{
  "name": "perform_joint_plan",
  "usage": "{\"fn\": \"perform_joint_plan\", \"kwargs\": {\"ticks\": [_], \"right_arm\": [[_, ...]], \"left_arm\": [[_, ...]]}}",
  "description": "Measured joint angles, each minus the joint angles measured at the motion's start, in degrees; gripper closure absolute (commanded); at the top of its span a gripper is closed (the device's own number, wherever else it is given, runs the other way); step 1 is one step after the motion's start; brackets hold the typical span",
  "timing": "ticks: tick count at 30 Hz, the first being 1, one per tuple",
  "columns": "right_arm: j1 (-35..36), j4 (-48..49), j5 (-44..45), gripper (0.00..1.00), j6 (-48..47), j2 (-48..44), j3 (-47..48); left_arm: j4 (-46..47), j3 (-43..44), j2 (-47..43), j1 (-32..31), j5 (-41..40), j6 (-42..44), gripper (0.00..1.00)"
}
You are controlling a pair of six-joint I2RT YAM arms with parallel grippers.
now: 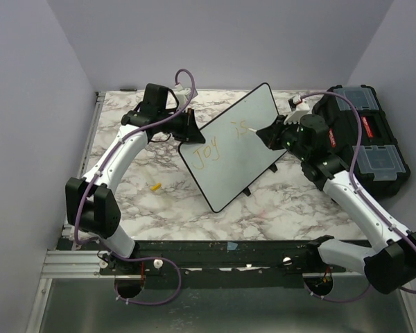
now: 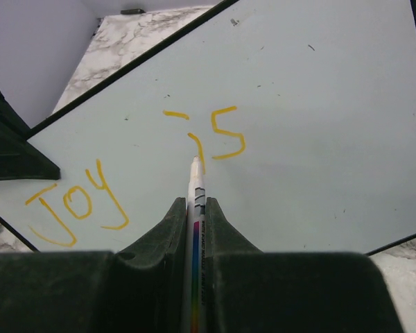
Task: Write a sentence on the whiteboard
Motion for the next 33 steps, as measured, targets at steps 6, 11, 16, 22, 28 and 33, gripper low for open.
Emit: {"fn": "perform_joint_plan", "kwargs": {"ticks": [6,11,16,22,28,33], "right_arm": [[0.00,-0.52,-0.09,0.99,1.44,-2.12,-2.16],[0.00,-0.92,-1.90,0.99,2.10,-3.72,-3.43],[0.11,-1.31,-4.96,0.99,2.54,-4.74,-4.61],[2.29,-3.93,-5.99,0.99,2.49,-4.96,-5.46],[4.81,-6.82,-5.55,0.99,2.03,-5.68,-5.46],[9.20,-8.13,-2.60,0.99,1.18,-6.14,-5.46]], "left_arm": [[0.63,-1.49,-1.31,-0.11,-0.39,-0.02,1.00],[1.07,-1.73,-1.38,-0.13,-0.48,-0.28,1.00],[1.27,-1.84,-1.38,-0.17,-0.76,-1.36,1.00],[2.40,-2.49,-1.38,-0.22,-0.92,-2.62,1.00],[2.95,-2.82,-1.38,-0.22,-1.03,-3.26,1.00],[3.23,-2.95,-1.38,-0.22,-1.05,-3.65,1.00]]}}
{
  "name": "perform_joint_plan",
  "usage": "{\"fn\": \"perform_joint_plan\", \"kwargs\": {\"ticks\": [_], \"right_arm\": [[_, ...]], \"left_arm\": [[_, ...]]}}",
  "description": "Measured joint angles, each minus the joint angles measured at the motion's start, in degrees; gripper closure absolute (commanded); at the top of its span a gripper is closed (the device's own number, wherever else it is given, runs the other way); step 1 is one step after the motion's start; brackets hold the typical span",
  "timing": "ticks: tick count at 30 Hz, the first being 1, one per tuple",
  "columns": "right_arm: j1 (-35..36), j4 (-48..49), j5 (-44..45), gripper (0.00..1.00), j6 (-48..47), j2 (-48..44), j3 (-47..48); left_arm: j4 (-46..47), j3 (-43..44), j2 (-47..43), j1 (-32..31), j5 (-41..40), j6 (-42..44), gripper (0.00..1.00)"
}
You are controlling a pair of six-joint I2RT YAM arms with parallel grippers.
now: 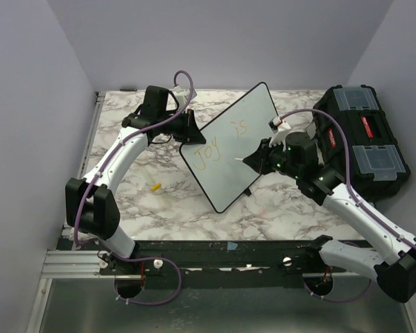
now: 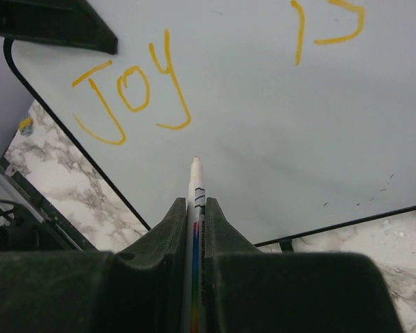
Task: Write a sentence on the whiteboard
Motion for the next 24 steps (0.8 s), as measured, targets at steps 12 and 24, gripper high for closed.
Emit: {"fn": "perform_joint_plan", "kwargs": {"ticks": [12,24], "right_arm": [[13.73,-2.64,11.41,0.99,-1.07,0.02,-0.26],[16.55,-2.32,14.12,0.99,-1.70,0.02,-1.99]], "left_arm": [[0.04,-0.13,0.00,0.00,-0.15,-0.11,1.00],[0.09,-0.17,0.00,0.00,-0.20,-0.09,1.00]]}}
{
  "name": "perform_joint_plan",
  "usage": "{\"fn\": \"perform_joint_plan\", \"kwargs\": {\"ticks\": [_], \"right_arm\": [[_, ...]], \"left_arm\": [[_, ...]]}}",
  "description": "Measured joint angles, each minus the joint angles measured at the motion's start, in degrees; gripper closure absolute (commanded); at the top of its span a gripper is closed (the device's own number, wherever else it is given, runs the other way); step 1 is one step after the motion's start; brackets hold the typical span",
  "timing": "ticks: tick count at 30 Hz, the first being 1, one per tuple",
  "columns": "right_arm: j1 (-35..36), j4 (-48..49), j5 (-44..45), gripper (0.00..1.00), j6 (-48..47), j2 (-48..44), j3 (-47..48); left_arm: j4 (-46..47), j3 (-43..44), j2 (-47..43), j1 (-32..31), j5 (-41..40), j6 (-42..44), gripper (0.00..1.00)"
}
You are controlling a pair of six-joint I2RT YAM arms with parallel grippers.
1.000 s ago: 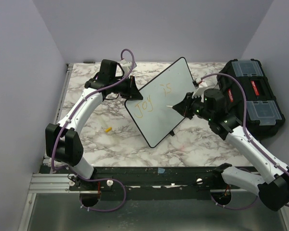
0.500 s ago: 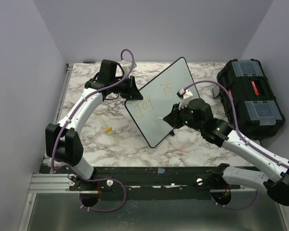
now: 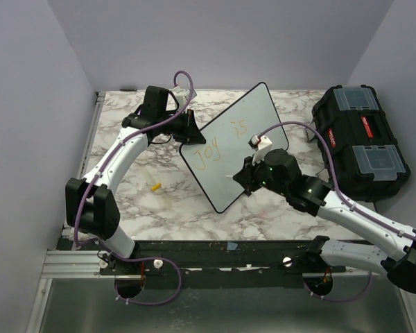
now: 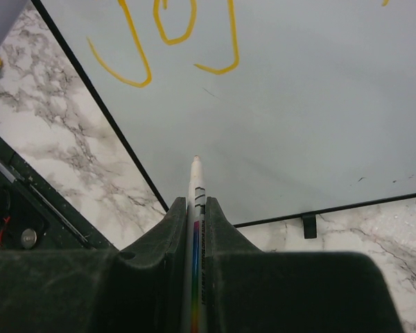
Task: Write a sentence on the whiteboard
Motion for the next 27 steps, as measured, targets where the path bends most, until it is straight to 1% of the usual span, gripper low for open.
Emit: {"fn": "perform_joint_plan", "kwargs": {"ticks": [15,27], "right_arm": [[3.91,2.43,0.72,0.99,-1.66,0.13,-0.90],[4.74,3.63,1.64,0.99,-2.21,1.25,-1.99]], "left_arm": [[0.04,0.00,0.00,0.00,-0.04,0.00,1.00],[0.07,0.00,0.00,0.00,-0.15,-0.13,1.00]]}}
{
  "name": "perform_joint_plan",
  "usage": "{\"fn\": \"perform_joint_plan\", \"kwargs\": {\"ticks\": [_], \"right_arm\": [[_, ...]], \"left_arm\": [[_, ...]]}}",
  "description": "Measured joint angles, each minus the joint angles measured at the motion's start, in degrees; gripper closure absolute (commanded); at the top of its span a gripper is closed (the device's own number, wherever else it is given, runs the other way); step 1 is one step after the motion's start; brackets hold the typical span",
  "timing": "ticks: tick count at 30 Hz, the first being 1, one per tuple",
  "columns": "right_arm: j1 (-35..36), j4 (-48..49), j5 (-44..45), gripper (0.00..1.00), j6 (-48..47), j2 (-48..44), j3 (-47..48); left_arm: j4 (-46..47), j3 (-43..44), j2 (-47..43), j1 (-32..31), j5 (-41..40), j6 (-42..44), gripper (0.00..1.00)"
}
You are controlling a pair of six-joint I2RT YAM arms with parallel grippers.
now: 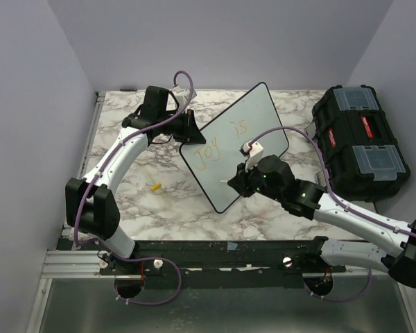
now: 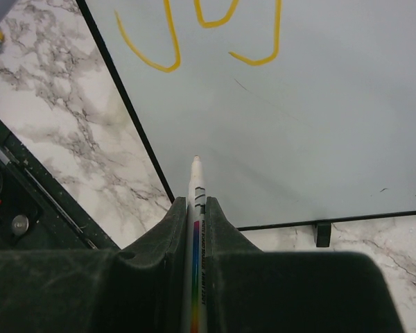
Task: Write a sentence on the whiteboard
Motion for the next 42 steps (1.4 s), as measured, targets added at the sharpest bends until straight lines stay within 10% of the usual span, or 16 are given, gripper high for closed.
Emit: {"fn": "perform_joint_plan", "kwargs": {"ticks": [42], "right_arm": [[1.51,6.86,6.84,0.99,-0.79,7.56,-0.26]], "left_arm": [[2.89,0.00,1.99,0.00,-0.98,-3.34,1.00]]}}
